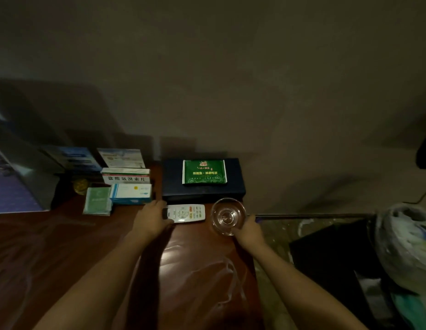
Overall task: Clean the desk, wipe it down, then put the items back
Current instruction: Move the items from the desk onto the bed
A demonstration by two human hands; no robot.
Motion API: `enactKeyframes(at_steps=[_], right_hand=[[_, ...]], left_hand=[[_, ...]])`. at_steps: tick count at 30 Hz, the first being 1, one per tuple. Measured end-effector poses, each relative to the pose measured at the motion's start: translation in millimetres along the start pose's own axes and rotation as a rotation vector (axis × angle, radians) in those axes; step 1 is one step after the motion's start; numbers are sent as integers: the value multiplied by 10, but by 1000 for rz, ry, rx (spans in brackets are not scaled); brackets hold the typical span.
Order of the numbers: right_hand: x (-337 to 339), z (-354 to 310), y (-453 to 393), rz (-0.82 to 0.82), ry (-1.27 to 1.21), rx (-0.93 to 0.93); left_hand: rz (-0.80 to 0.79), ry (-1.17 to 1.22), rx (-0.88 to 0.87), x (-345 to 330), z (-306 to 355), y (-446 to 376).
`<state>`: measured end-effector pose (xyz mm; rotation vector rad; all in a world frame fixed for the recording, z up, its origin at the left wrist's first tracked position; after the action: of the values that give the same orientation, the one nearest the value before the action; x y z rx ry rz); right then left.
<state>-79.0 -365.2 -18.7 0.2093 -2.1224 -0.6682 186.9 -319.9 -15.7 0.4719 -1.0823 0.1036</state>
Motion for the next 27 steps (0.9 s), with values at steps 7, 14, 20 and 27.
enactKeyframes(at_steps=[7,14,20,27], right_hand=[[-123,123,-126,192,-234,-206],[-325,209,40,-90,-1002,-429],[-215,515,451,-105,-1103,-434],[363,1467,1253,84,-1299,-423]], left_hand=[[-85,-132,-58,-140,-33,-124],[-214,134,11,-269,73,-18],[-304,320,98,-414,200,395],[-469,375,-198,-576,1290,1068]])
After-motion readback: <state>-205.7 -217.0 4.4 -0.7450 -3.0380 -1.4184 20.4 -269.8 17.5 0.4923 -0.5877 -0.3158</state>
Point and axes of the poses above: each hand's wrist, its own y-axis away from the middle knuckle, its own x-axis out of the back of the hand, z = x × y, the point moved 5 cm from there along -y, towards the middle knuckle, and after that the axes turned 2 degrees about z, right-handed, at the moved point
